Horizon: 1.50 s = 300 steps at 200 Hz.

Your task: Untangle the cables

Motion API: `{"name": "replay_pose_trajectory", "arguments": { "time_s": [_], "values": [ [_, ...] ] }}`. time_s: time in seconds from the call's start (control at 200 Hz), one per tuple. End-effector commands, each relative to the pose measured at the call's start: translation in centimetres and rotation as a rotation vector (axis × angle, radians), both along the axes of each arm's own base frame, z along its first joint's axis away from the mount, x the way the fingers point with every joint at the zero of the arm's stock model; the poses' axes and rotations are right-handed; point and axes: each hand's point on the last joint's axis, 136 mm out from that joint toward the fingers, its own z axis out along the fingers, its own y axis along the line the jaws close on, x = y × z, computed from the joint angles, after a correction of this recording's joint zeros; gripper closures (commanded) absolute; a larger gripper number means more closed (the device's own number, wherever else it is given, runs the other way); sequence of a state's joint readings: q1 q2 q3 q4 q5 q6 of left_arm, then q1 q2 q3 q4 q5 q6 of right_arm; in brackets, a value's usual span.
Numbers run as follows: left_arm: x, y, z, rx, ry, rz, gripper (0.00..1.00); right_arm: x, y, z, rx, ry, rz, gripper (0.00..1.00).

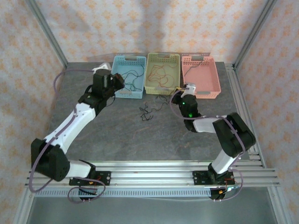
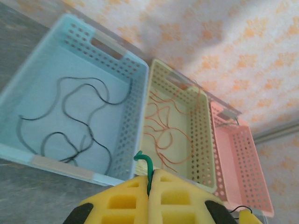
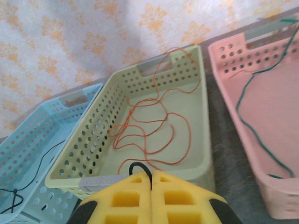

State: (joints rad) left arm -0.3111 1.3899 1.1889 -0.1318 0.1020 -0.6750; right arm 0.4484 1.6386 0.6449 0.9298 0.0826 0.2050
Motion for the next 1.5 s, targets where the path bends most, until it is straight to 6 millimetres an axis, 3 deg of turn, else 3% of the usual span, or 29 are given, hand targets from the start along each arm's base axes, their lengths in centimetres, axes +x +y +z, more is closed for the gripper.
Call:
{"name": "replay_pose_trajectory", "arguments": {
  "time_s": [0.0, 0.18, 0.32, 0.345, 0.45, 0.51, 0.52, 0.646, 0.831, 1.031, 1.266, 1.296, 1.386, 1.421, 1.496],
  "values": [
    [1.4, -2.9, 2.0, 0.024, -0.005, -0.094, 1.0, -1.0, -1.7, 3.0, 0.038, -0.084, -0.064, 1.0],
    [4.6, -9.0, 3.0, 0.003, 0.001, -0.25, 1.0, -3.9, -2.4, 1.7, 0.084, -0.039, -0.032, 1.0],
    [6.9, -15.5, 3.5, -0.037, 0.016, -0.418, 1.0, -4.4, -4.2, 1.6, 0.067, -0.045, -0.12, 1.0],
    [7.6, -16.9, 2.5, -0.043, 0.036, -0.446, 1.0, -4.5, -4.4, 1.4, 0.075, -0.048, -0.131, 1.0],
    [9.8, -21.4, 1.8, -0.092, 0.061, -0.528, 1.0, -4.9, -5.4, 1.0, 0.109, -0.067, -0.174, 1.0],
    [10.9, -23.6, 0.9, -0.091, 0.074, -0.555, 1.0, -5.0, -5.7, 0.7, 0.107, -0.064, -0.195, 1.0],
    [10.8, -23.9, 1.7, -0.095, 0.06, -0.562, 1.0, -4.9, -5.8, 0.7, 0.106, -0.063, -0.197, 1.0],
    [13.1, -27.8, -0.3, -0.174, 0.031, -0.593, 1.0, -4.5, -5.5, 0.3, 0.084, -0.037, -0.193, 1.0],
    [16.4, -29.9, -4.6, -0.311, 0.002, -0.534, 1.0, -4.3, -5.2, 0.1, 0.082, -0.03, -0.18, 1.0],
    [15.8, -32.9, -6.4, -0.282, -0.047, -0.559, 1.0, -4.1, -4.7, 0.0, 0.083, -0.025, -0.159, 1.0],
    [15.8, -33.4, -7.7, -0.263, -0.044, -0.529, 1.0, -4.0, -4.4, -0.1, 0.084, -0.021, -0.15, 1.0],
    [15.8, -33.5, -8.0, -0.266, -0.038, -0.524, 0.9, -3.9, -4.4, -0.2, 0.086, -0.02, -0.15, 1.0],
    [15.8, -33.4, -7.8, -0.257, -0.047, -0.526, 0.45, -3.9, -4.3, -0.1, 0.085, -0.02, -0.142, 1.0],
    [15.8, -33.3, -7.5, -0.246, -0.05, -0.529, 0.35, -3.9, -4.2, -0.2, 0.085, -0.019, -0.141, 1.0],
    [15.5, -33.0, -6.2, -0.217, -0.067, -0.541, 0.23, -3.9, -4.2, -0.1, 0.085, -0.02, -0.14, 1.0]
  ]
}}
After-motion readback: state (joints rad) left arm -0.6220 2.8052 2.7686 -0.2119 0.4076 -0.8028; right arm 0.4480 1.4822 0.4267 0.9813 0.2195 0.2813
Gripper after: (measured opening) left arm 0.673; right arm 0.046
